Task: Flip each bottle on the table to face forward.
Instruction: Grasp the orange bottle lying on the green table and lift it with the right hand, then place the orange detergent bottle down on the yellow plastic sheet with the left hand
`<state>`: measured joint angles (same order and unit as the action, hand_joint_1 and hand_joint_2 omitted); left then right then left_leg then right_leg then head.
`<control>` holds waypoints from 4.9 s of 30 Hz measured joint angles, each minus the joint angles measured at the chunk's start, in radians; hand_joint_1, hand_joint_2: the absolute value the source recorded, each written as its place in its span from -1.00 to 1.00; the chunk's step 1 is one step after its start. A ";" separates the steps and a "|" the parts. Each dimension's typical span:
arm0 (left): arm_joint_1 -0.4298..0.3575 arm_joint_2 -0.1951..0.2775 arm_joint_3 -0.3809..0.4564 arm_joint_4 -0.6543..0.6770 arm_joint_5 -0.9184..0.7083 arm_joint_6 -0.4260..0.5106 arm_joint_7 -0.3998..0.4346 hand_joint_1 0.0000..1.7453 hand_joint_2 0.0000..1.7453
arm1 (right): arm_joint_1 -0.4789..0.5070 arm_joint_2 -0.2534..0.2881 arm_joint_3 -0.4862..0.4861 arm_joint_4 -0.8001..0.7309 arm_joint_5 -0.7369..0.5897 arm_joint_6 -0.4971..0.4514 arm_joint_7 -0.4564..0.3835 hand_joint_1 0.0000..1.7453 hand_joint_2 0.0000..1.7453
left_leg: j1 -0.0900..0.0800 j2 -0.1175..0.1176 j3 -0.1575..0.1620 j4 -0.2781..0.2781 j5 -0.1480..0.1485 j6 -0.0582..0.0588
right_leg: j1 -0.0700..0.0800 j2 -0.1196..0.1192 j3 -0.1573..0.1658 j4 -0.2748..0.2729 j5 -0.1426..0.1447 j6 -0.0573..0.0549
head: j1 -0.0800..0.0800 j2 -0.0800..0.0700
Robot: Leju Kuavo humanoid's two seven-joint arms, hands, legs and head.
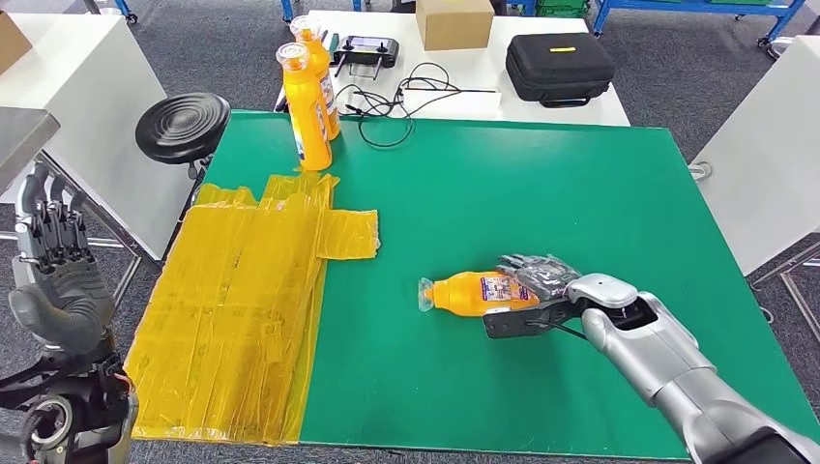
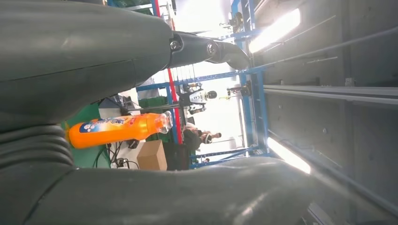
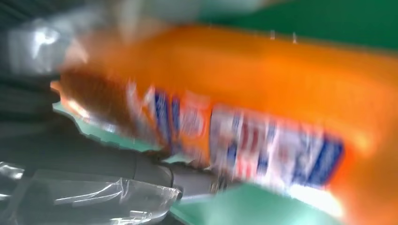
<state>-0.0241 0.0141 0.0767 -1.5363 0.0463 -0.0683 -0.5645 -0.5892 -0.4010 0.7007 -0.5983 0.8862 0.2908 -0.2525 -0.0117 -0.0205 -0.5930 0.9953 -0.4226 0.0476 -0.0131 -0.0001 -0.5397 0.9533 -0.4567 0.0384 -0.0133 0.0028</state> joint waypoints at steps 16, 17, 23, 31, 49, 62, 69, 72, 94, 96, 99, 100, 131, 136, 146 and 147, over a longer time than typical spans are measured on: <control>-0.004 0.016 -0.004 0.011 0.020 0.012 -0.005 -1.00 -1.00 | -0.017 -0.020 0.021 0.066 -0.016 0.053 -0.020 1.00 1.00 | 0.000 0.000 0.007 0.000 0.000 0.000 | 0.000 0.000 0.005 -0.001 0.000 0.000 | 0.000 0.000; -0.006 0.017 -0.004 0.013 0.021 0.012 -0.005 -1.00 -1.00 | -0.018 -0.021 0.021 0.068 -0.018 0.054 -0.019 1.00 1.00 | 0.000 0.000 0.007 0.000 0.000 0.000 | 0.000 0.000 0.005 -0.001 0.000 0.000 | 0.000 0.000; -0.012 0.021 -0.005 0.030 0.032 0.015 -0.001 -1.00 -1.00 | -0.029 -0.024 0.020 0.074 -0.069 0.011 -0.019 1.00 1.00 | 0.000 0.000 0.007 0.000 0.000 0.000 | 0.000 0.000 0.007 0.000 0.000 0.000 | 0.000 0.000; -0.006 0.021 -0.002 0.043 0.052 -0.001 0.012 -1.00 -1.00 | -0.029 -0.002 -0.080 0.038 -0.226 -0.079 -0.038 1.00 1.00 | 0.000 -0.001 0.004 0.000 0.000 0.000 | 0.000 0.000 0.004 0.000 0.000 0.000 | 0.000 0.000; -0.095 -0.011 -0.033 0.194 0.167 -0.141 0.076 -1.00 1.00 | -0.100 0.268 -0.203 -0.203 -0.488 -0.127 -0.042 1.00 1.00 | 0.003 0.003 0.001 0.000 0.001 -0.002 | 0.002 0.003 0.000 0.002 0.000 0.000 | 0.000 0.000; -0.243 -0.072 -0.137 0.334 0.248 -0.206 0.136 -1.00 1.00 | -0.212 0.614 -0.146 -0.151 -0.391 -0.387 0.092 1.00 1.00 | 0.003 0.005 0.001 0.000 0.001 -0.003 | 0.002 0.005 -0.002 0.002 0.000 0.000 | 0.000 0.000; -0.294 -0.094 -0.172 0.364 0.266 -0.202 0.149 -1.00 1.00 | -0.221 0.716 -0.113 -0.049 -0.361 -0.418 0.104 1.00 1.00 | 0.003 0.005 0.001 0.000 0.002 -0.003 | 0.002 0.005 -0.001 0.002 0.000 0.000 | 0.000 0.000; -0.296 -0.095 -0.178 0.367 0.268 -0.201 0.151 -1.00 1.00 | -0.221 0.731 -0.106 -0.029 -0.359 -0.419 0.104 1.00 1.00 | 0.003 0.005 0.001 0.000 0.002 -0.003 | 0.002 0.005 -0.002 0.002 0.000 0.000 | 0.000 0.000; -0.295 -0.100 -0.174 0.356 0.286 -0.170 0.185 -1.00 1.00 | -0.201 0.759 0.025 0.051 -0.330 -0.422 0.126 1.00 1.00 | 0.003 0.005 0.001 0.000 0.001 -0.003 | 0.002 0.005 -0.002 0.002 0.000 0.000 | 0.001 0.000; -0.288 -0.100 -0.167 0.352 0.291 -0.167 0.186 -1.00 1.00 | -0.189 0.761 0.061 0.049 -0.308 -0.422 0.136 1.00 1.00 | 0.003 0.005 0.001 0.000 0.001 -0.003 | 0.002 0.005 -0.002 0.002 0.000 0.000 | 0.000 0.000; -0.265 -0.099 -0.152 0.340 0.298 -0.167 0.188 -1.00 1.00 | -0.176 0.762 0.113 0.035 -0.291 -0.424 0.162 1.00 1.00 | 0.003 0.005 0.000 0.000 0.001 -0.003 | 0.002 0.005 -0.002 0.001 0.000 -0.001 | 0.000 0.000; -0.257 -0.100 -0.148 0.334 0.300 -0.167 0.188 -1.00 1.00 | -0.173 0.762 0.127 0.030 -0.288 -0.425 0.170 1.00 1.00 | 0.003 0.005 0.000 0.000 0.001 -0.003 | 0.002 0.005 -0.003 0.001 0.000 -0.001 | 0.000 0.000; -0.151 -0.152 -0.076 0.226 0.273 -0.170 0.215 1.00 1.00 | -0.145 0.761 0.237 0.017 -0.308 -0.452 0.181 1.00 1.00 | 0.003 0.006 0.000 0.000 0.001 -0.003 | 0.002 0.006 -0.003 0.001 0.000 -0.001 | 0.000 0.000; -0.150 -0.165 -0.067 0.223 0.221 -0.150 0.216 1.00 1.00 | -0.133 0.758 0.202 0.020 -0.274 -0.448 0.170 -1.00 -1.00 | 0.003 0.005 0.000 0.000 0.001 -0.003 | 0.002 0.005 -0.003 0.001 0.000 -0.001 | 0.000 0.000; -0.123 -0.169 -0.022 0.192 0.111 -0.098 0.195 1.00 1.00 | -0.011 0.656 -0.049 -0.184 -0.194 -0.297 0.144 -1.00 -1.00 | 0.003 0.004 0.000 0.000 0.001 -0.003 | 0.002 0.005 -0.002 0.001 0.000 -0.001 | 0.001 0.000; -0.121 -0.169 -0.020 0.190 0.111 -0.098 0.195 1.00 1.00 | -0.002 0.650 -0.066 -0.202 -0.189 -0.294 0.144 -1.00 -1.00 | 0.003 0.004 0.000 0.000 0.001 -0.003 | 0.002 0.005 -0.002 0.001 0.000 -0.001 | 0.000 0.000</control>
<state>-0.1450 -0.1554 0.0569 -1.3459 0.1570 -0.1664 -0.3697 -0.5917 0.2491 0.6347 -0.8005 0.6967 -0.0029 -0.1084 -0.0092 -0.0161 -0.5933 0.9951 -0.4214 0.0448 -0.0113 0.0045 -0.5420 0.9543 -0.4568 0.0377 -0.0129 0.0028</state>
